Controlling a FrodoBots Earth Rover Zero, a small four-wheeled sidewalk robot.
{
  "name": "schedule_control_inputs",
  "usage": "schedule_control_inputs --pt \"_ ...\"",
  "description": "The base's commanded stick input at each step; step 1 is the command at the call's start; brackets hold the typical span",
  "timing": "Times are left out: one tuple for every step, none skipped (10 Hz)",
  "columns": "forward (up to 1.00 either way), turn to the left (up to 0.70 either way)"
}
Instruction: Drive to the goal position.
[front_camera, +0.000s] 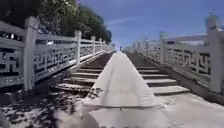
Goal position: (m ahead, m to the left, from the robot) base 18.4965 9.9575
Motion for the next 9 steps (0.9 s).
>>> schedule_control_inputs --pt "0.45 0.0" --pt "0.45 0.0" --pt "0.45 0.0" --pt "0.45 0.0" --pt "0.45 0.0" --pt "0.45 0.0" --pt "0.45 0.0" --pt "0.45 0.0" --pt "0.45 0.0"
